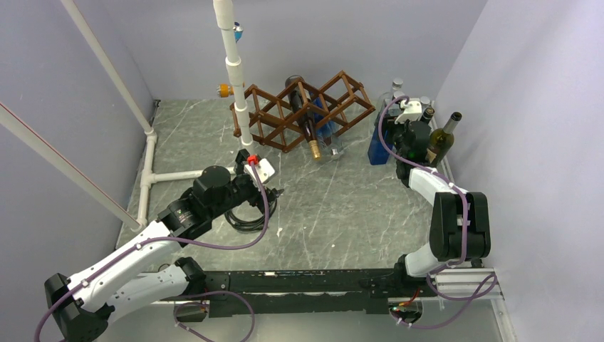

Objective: Take the wine bottle off the wine rack
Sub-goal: Place the wine bottle at the center of the board.

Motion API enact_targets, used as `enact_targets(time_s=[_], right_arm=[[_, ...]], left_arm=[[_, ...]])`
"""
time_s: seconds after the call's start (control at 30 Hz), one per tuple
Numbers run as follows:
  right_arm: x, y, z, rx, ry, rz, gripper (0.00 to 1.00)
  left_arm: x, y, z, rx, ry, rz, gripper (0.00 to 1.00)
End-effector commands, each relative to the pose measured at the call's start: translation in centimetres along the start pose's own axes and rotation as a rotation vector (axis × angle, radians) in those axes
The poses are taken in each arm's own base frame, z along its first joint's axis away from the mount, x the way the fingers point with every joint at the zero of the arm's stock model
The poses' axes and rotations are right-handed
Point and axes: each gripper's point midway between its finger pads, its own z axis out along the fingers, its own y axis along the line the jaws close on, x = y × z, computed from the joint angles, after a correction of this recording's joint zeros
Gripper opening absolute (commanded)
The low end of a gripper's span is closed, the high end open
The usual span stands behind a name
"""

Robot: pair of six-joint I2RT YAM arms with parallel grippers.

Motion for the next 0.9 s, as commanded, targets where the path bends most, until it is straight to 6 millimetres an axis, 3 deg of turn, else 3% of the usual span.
enact_targets(time_s=[0.0,0.37,0.87], right_arm=[[-9.1,0.3,-0.2,-0.013,-0.247,-0.009,0.56],[-10.9,0.9,-1.5,-0.041,-0.27,-0.023,0.73],[-14.7,0.9,-3.7,-0.031,-0.319,-0.082,0.85]], left_arm=[[-1.2,0.4,0.1,-0.012,-0.042,0.005,1.0],[-1.3,0.4,0.0,-0.008,-0.046,0.005,0.99],[-1.5,0.4,-0.3,-0.013,-0.054,0.006,1.0]])
